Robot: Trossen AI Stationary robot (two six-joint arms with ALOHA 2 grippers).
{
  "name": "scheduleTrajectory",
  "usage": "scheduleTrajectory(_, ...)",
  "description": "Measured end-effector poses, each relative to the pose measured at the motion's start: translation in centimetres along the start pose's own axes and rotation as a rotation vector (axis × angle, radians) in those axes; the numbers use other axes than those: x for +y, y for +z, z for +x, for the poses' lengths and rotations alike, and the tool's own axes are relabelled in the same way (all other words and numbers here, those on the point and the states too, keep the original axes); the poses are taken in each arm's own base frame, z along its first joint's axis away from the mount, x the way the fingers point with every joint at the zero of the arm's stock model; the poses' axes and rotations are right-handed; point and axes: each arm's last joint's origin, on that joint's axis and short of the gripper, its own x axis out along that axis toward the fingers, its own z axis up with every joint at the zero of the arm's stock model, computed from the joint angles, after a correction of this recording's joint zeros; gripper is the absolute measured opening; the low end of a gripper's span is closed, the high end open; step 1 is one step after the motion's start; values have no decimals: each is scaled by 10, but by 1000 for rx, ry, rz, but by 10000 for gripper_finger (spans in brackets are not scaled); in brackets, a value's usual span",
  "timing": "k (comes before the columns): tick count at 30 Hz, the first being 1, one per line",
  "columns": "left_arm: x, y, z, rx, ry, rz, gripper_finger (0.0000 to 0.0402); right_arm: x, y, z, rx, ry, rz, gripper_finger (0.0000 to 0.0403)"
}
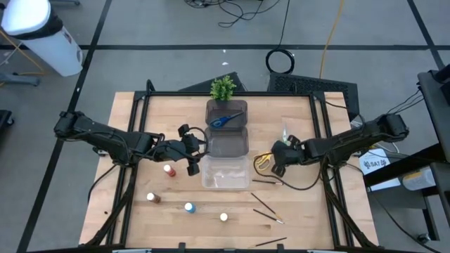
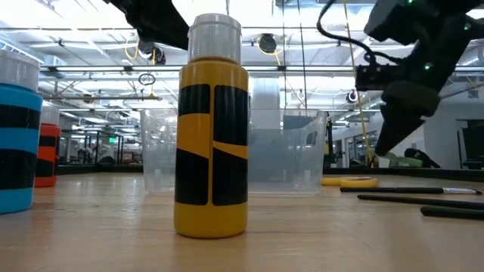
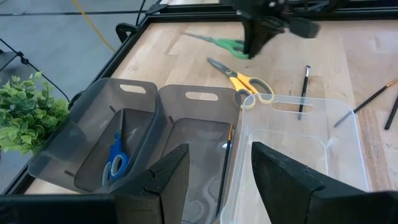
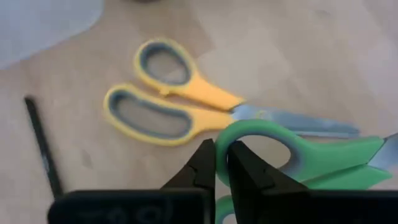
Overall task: Pick & Place Paint Supplies
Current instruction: Put the green scissors into the top black bin
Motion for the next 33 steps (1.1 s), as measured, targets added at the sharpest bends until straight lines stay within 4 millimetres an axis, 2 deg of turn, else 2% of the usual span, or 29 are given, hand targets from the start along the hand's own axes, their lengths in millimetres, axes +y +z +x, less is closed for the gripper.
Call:
scheduleTrajectory(16, -3, 6, 6, -58, -20, 8, 186, 39, 39, -45, -546, 462, -139, 12)
scheduleTrajectory(25, -10, 19, 40, -213, -214, 8, 186, 57, 51, -73, -867, 641, -298, 12)
scheduleTrajectory(28, -3, 27, 48, -297, -293, -23, 186, 61, 53, -85, -1003, 667, -375, 12)
scheduleTrajectory(33, 22, 41, 52, -421, -442, -73, 186, 67, 52, -100, -1162, 701, -487, 12)
